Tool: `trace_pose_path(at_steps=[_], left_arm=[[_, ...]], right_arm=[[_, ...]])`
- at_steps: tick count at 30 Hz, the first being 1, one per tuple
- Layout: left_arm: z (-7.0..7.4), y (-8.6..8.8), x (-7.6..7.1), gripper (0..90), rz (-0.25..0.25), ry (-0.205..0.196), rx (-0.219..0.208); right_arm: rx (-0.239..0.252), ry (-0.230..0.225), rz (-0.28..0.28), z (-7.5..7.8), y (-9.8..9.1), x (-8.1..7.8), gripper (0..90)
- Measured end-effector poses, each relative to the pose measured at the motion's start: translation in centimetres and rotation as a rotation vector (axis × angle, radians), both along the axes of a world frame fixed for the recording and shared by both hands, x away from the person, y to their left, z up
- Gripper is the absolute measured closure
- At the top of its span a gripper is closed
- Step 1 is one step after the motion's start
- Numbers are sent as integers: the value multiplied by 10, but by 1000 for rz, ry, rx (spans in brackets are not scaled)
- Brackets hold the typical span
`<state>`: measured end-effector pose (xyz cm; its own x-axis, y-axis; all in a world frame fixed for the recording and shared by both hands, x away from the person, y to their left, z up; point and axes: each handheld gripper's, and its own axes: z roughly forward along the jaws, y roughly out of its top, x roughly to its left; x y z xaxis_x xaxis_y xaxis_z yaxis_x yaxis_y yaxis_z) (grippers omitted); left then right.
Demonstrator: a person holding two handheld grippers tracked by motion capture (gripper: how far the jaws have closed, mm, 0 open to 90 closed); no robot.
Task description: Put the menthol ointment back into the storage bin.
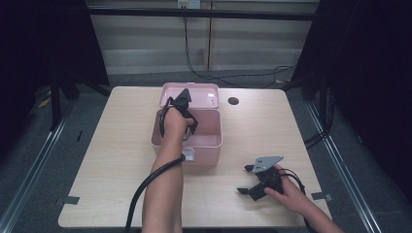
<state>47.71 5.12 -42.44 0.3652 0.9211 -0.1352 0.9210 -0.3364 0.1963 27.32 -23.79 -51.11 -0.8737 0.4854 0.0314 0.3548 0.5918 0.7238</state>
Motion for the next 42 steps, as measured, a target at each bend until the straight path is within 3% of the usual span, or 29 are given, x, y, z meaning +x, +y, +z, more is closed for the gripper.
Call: trace_pose_path(at_steps=[5, 20, 33, 37, 42], left_arm=[[1, 1, 0, 239, 6, -11, 0], [8, 4, -5, 191, 5, 13, -16], [21, 3, -12, 173, -22, 17, -31], [29, 4, -15, 180, -50, 25, -38], [38, 6, -17, 184, -51, 21, -44]], right_arm=[[1, 0, -1, 0, 0, 0, 110], [1, -1, -1, 0, 0, 0, 110], [2, 0, -1, 0, 0, 0, 110], [1, -2, -1, 0, 0, 0, 110], [0, -2, -1, 0, 0, 0, 110]])
